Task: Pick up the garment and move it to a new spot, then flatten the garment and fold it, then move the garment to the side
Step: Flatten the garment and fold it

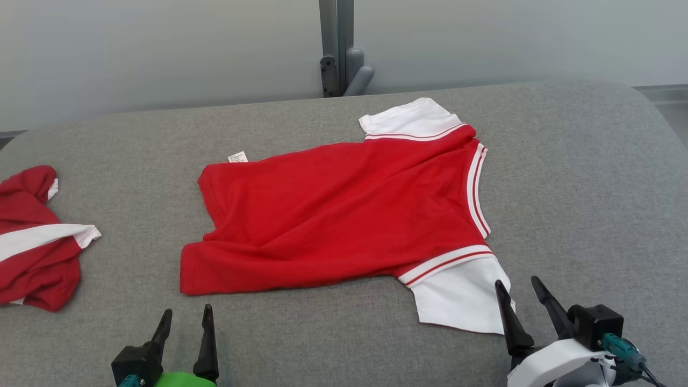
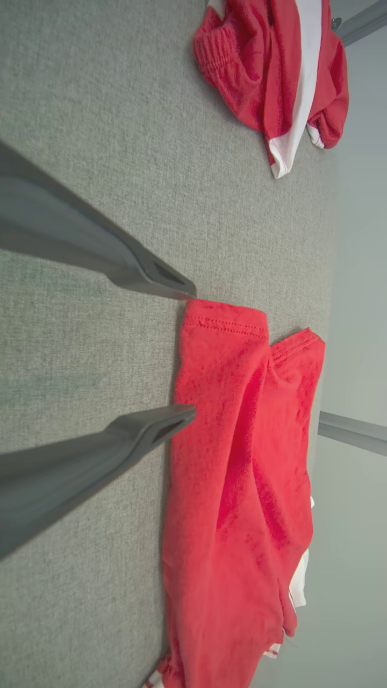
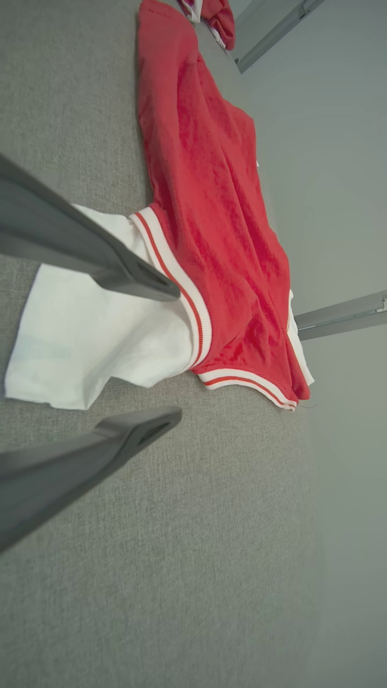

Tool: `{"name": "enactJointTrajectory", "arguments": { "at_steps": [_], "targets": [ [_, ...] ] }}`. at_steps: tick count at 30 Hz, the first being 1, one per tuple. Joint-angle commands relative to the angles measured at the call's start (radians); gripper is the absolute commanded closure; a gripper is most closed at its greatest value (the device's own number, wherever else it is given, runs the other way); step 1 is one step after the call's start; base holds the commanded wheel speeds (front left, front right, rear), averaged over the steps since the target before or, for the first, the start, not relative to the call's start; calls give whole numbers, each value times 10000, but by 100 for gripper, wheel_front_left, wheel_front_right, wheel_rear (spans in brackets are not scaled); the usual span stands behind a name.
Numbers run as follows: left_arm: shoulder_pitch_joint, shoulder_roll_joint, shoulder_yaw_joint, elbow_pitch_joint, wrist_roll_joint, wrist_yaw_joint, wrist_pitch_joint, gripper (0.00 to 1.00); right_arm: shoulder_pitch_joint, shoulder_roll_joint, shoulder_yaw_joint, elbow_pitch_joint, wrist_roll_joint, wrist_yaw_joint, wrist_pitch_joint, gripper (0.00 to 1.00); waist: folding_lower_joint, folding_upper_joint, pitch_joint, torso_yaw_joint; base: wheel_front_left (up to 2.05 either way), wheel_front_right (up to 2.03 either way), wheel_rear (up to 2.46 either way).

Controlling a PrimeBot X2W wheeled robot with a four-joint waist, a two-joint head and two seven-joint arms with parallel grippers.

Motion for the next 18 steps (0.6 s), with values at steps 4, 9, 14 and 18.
{"name": "enactJointTrajectory", "arguments": {
  "at_steps": [4, 9, 14, 18],
  "targets": [
    [118, 16, -16, -191, 59, 51, 0, 0, 81, 66, -35, -135, -116, -11, -30, 0, 0, 68, -109, -42, 0, 0, 0],
    [235, 16, -12, -346, 98, 111, 0, 0, 134, 103, -47, -201, -149, -11, -30, 0, 0, 68, -216, -61, 0, 0, 0],
    [221, 17, -41, -418, 68, 149, 0, 0, 153, 106, -60, -219, -196, -11, -30, 0, 0, 68, -148, -58, 0, 0, 0],
    [85, 17, -125, -369, -13, 163, 0, 0, 177, 31, 36, 237, -140, -11, -30, 0, 0, 68, 168, -47, 0, 0, 0]
  ]
}}
